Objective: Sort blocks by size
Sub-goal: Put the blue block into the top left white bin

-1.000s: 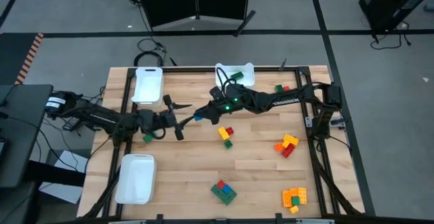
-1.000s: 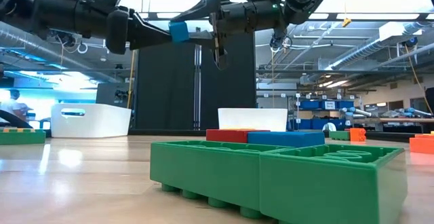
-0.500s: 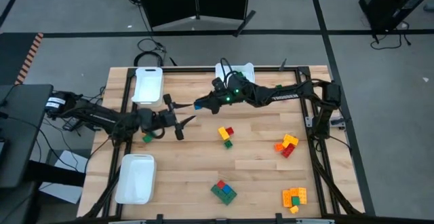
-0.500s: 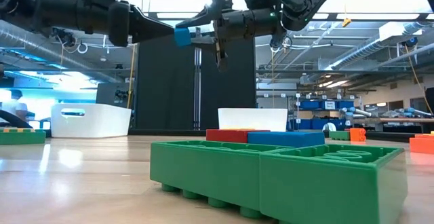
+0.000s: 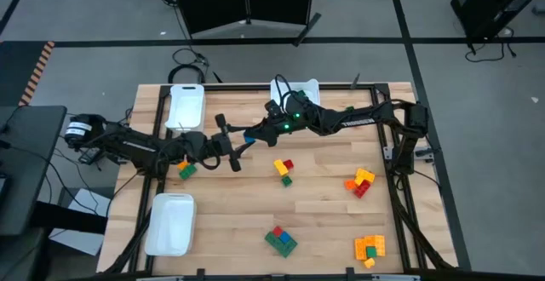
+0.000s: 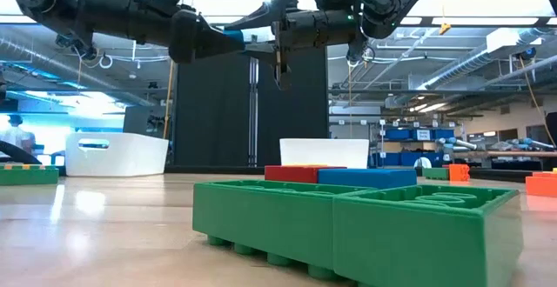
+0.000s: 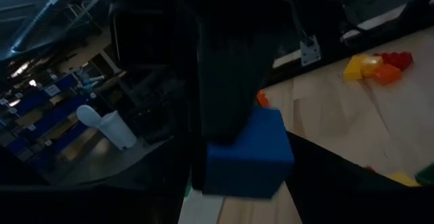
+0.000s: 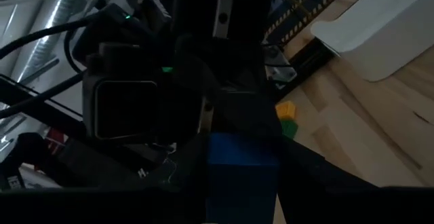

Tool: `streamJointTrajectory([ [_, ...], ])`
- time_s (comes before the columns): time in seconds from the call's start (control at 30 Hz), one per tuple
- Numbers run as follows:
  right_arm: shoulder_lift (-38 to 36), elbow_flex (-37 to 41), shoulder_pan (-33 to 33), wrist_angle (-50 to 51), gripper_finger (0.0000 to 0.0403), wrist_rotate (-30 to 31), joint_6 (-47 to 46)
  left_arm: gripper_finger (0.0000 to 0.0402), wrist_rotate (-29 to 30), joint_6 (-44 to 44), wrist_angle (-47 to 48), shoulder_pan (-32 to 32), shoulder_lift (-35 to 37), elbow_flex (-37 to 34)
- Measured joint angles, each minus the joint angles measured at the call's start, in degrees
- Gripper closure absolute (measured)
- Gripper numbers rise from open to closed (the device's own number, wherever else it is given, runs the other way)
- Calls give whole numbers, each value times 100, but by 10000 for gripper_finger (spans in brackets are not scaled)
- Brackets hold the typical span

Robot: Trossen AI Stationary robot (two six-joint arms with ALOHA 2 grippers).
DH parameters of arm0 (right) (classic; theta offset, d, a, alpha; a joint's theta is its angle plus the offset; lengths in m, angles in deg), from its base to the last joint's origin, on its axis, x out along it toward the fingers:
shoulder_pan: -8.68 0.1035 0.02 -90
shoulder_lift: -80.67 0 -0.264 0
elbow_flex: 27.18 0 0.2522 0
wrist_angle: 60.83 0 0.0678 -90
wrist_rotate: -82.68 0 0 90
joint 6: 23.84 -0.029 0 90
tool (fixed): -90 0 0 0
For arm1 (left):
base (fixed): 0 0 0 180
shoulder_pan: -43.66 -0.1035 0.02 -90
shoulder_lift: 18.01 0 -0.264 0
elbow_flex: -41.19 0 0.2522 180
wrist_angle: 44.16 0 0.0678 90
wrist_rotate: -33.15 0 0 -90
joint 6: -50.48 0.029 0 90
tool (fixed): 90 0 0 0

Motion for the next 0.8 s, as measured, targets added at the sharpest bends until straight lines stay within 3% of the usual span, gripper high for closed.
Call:
streamJointTrajectory([
  [0.33, 0, 0, -29, 44, 251, 15, -59, 263, 41, -57, 45, -1, -2, -6],
  [0.8, 0, -9, -93, 103, 226, -22, 39, 254, 262, -145, 45, -1, -1, -18],
])
